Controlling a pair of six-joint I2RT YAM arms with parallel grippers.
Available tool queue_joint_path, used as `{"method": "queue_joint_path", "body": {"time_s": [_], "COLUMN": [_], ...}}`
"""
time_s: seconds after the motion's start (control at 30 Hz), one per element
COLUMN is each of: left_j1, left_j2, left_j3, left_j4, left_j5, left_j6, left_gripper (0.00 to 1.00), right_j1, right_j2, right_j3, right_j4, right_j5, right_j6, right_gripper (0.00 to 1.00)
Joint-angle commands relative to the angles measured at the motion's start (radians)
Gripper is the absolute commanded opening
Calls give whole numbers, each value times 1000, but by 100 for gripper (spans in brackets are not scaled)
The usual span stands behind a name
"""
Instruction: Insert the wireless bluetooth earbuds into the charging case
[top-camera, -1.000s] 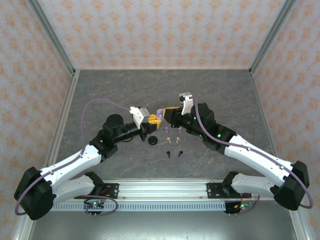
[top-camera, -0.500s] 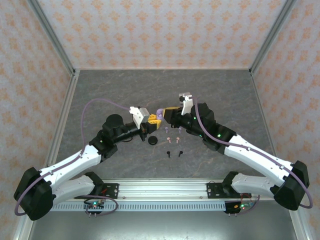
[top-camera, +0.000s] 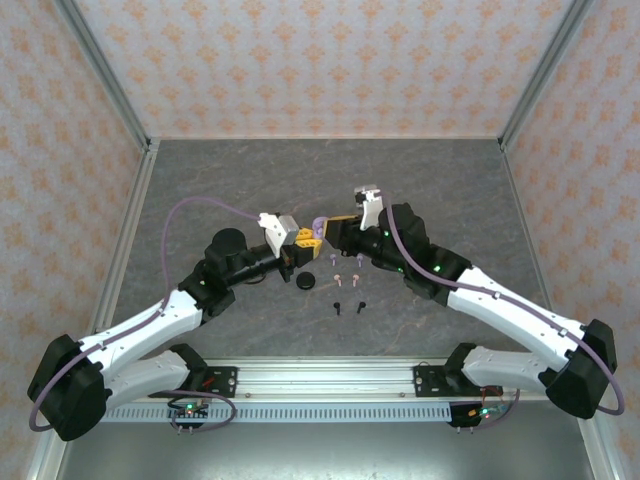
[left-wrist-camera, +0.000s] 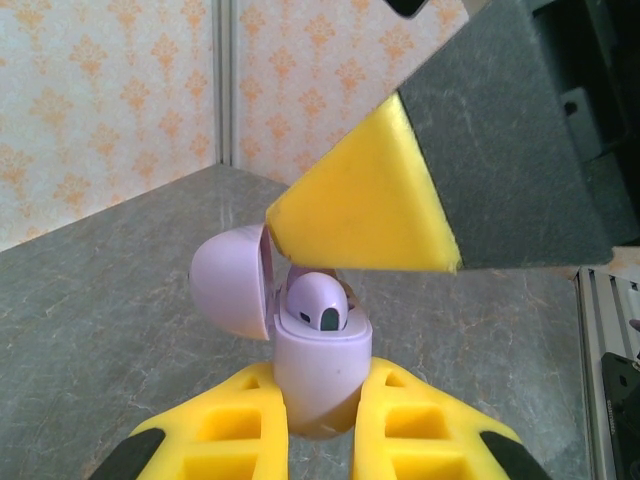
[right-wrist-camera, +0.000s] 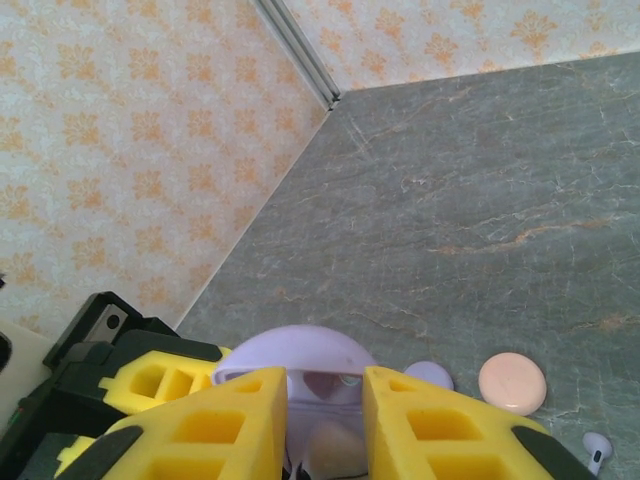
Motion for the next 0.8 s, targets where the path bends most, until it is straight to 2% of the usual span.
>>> {"method": "queue_joint_path", "body": {"time_s": [0.0, 0.17, 0.37, 0.47, 0.53, 0.63, 0.77], "left_j1": [-8, -8, -8, -8, -9, -8, -9], "left_j2": [-19, -22, -35, -43, -47, -52, -52], "left_j3": [24, 25, 22, 21, 24, 31, 43], "left_j4": [46, 41, 43, 58, 59, 57, 51], "left_j5": [-8, -8, 1, 27, 46, 65, 91], "left_j6": [0, 0, -1, -8, -9, -10, -9], "left_gripper": [0, 0, 0, 0, 0, 0, 0], "right_j1": [7, 7, -19, -87, -148, -200, -219], "right_j2": [3, -1, -51, -74, -87, -88, -82], "right_j3": [52, 103, 151, 154, 140, 121, 89], "right_j4": [-39, -104, -180, -207, -206, -194, -156], "right_j5": [2, 18, 11, -89, -201, -318, -414], "right_j6": [-8, -32, -96, -87, -59, -28, -6], "right_gripper": [28, 35, 57, 72, 82, 93, 99]}}
